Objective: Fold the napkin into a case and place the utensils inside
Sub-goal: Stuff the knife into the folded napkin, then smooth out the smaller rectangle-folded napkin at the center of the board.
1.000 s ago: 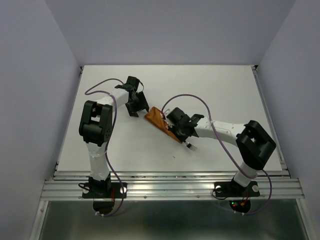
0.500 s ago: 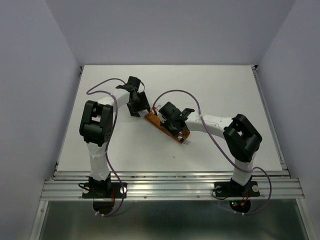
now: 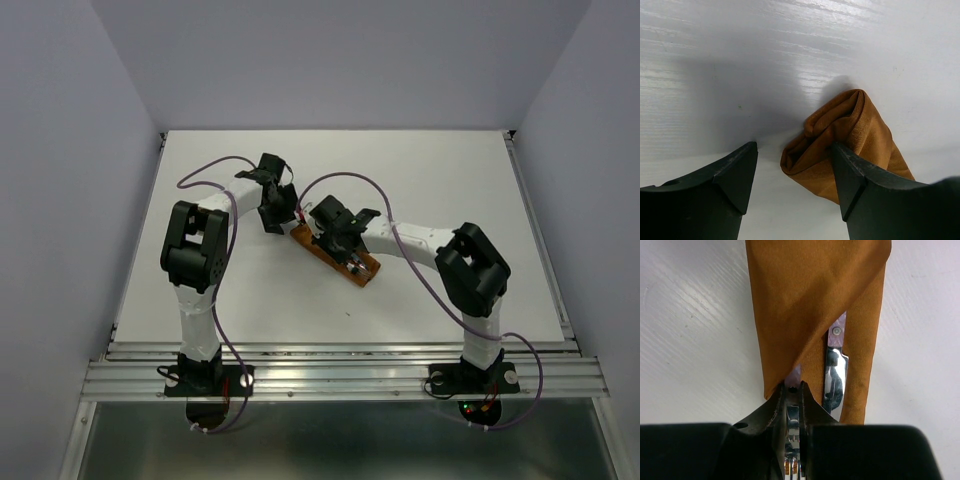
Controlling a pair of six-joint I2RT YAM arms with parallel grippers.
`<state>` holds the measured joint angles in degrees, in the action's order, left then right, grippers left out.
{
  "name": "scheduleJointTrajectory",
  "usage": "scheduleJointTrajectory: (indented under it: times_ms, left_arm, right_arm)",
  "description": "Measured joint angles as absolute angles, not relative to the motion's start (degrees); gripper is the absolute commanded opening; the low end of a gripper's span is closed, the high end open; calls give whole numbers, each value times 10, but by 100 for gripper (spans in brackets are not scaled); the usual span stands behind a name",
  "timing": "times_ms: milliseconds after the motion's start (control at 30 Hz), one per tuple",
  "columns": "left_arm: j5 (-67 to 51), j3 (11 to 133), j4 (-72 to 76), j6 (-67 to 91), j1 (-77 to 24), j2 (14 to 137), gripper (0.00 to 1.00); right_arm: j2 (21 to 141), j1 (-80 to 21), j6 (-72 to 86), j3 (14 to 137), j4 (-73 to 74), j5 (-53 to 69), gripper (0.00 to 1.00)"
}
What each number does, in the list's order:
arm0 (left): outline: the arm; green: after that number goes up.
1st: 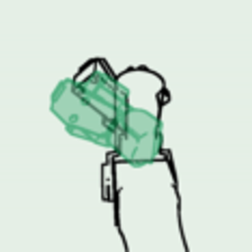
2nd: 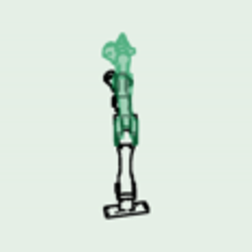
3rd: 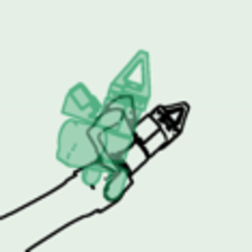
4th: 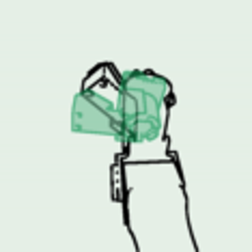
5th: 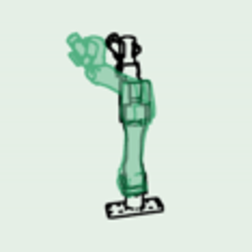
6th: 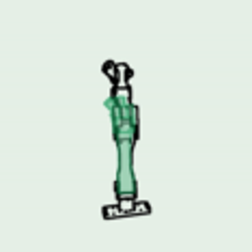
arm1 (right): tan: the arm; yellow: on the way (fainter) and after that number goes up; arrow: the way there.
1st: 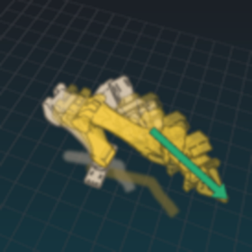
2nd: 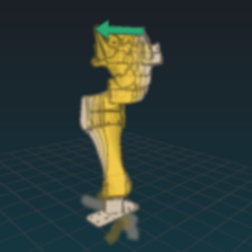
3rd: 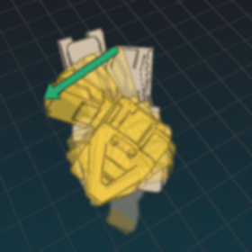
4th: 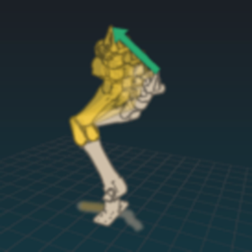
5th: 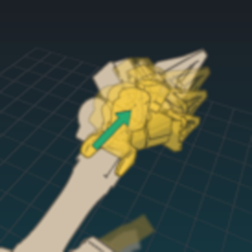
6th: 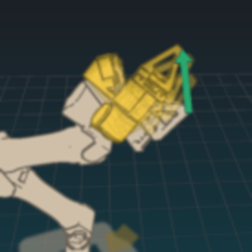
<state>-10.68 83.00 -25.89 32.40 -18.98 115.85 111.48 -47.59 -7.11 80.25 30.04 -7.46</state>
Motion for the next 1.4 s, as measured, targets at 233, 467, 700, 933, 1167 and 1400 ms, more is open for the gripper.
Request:
scheduleJointTrajectory:
  times_ms: [233, 467, 700, 933, 1167, 1400]
  left_arm:
    - [-111, 830, -257, 324, -192, 1159, 71]
    - [-112, 830, -256, 321, -194, 1159, 71]
    - [-116, 830, -255, 319, -194, 1159, 71]
    - [-118, 830, -256, 317, -194, 1159, 71]
    - [-114, 832, -263, 315, -195, 1159, 71]
    - [-88, 848, -302, 303, -195, 1152, 71]
  right_arm:
    - [1131, -476, -71, 820, 300, -70, 1]
    - [1138, -476, -71, 820, 298, -70, 12]
    - [1137, -476, -72, 820, 296, -76, 33]
    - [1118, -476, -72, 816, 296, -84, 52]
    - [1068, -476, -62, 799, 294, -102, 71]
    - [952, -465, -38, 741, 297, -153, 89]
